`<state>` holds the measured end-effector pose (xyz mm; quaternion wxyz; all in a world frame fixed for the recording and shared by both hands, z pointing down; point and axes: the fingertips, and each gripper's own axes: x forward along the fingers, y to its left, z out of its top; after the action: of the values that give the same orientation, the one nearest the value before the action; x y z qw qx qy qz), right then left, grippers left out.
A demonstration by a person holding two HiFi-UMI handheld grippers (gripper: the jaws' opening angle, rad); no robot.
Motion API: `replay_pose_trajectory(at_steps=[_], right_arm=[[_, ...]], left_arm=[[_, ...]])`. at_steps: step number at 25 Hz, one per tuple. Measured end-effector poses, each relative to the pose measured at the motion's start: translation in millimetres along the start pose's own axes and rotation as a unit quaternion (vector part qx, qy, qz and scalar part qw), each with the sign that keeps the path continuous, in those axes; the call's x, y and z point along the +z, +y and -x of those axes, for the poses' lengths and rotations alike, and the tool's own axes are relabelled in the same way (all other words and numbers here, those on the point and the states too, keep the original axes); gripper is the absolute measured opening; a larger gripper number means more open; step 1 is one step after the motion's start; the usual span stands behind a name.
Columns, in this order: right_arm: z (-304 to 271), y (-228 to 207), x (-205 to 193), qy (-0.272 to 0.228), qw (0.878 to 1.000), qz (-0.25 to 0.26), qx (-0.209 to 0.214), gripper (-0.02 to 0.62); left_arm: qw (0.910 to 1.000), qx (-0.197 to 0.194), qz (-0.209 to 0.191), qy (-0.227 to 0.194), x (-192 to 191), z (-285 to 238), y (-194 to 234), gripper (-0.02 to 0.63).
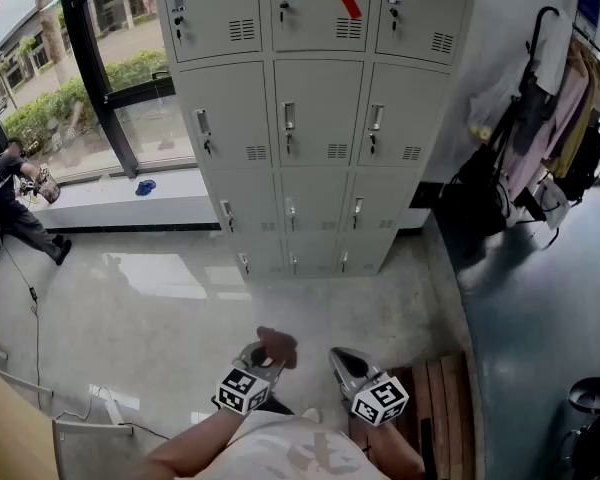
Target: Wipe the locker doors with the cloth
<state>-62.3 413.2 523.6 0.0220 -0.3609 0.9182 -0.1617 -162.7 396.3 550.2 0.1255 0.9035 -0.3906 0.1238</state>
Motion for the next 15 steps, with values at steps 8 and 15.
replay_pose_trajectory(at_steps=[8,15], right_arm=[[-14.5,-20.6,-6.7,0.017,0.999,-0.005,-0.027,0.008],[-43.1,-52.1,6.4,0.012,0.998,-0.011,-0.053,0.008]], left_arm=[[0.9994,-0.028,0.01,0.016,-5.4,-25.2,14.2,0.086],[0.9971,-0.075,-0.012,-0.004,18.5,-68.2,37.4,0.084]])
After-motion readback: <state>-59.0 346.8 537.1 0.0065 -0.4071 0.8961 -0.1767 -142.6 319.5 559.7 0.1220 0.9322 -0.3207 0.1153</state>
